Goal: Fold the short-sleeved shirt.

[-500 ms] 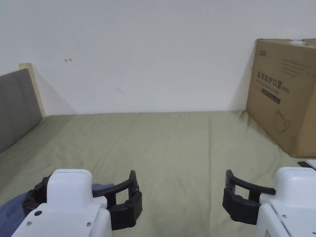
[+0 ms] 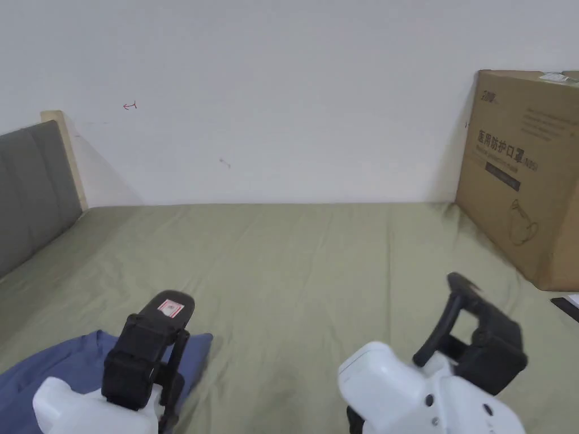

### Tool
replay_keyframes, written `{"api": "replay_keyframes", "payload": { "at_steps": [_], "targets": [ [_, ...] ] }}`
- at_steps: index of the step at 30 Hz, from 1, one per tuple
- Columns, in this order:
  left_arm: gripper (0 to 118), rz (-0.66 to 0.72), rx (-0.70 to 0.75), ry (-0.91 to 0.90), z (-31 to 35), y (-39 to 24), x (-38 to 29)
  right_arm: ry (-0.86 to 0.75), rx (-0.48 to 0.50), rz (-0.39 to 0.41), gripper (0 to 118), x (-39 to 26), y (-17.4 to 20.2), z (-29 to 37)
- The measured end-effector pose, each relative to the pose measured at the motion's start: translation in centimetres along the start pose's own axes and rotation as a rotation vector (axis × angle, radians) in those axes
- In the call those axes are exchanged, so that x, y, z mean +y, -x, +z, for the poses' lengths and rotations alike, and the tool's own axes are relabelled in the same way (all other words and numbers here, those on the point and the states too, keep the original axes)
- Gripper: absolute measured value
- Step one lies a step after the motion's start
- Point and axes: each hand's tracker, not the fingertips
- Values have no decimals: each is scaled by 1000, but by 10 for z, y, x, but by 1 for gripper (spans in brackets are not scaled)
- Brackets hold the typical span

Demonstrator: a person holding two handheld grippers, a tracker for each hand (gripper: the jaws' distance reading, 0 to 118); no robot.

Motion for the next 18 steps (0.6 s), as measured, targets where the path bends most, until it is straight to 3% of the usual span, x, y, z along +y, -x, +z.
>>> {"api": "replay_keyframes", "payload": {
  "at_steps": [2,5,8,11,12,15,18],
  "targets": [
    [118,-127,86,-17,2,0,3,3,48,-114,118,1,5,-2],
    [118,-489,192,-41,0,-26,4,60,136,-353,118,-3,-14,-10],
    [118,-908,215,-37,-5,-61,-4,65,95,-660,118,-15,-43,-15],
    [118,-1315,174,-16,-2,-81,-23,69,120,-993,118,-40,-64,-20],
    [118,-1431,172,-6,-2,-82,-30,91,123,-1070,118,-49,-66,-22],
    [118,-1529,220,26,-2,-73,-42,144,155,-1190,118,-73,-61,-27],
    [118,-1420,214,75,-3,-68,-41,161,136,-1178,118,-76,-57,-25]
  ]
}}
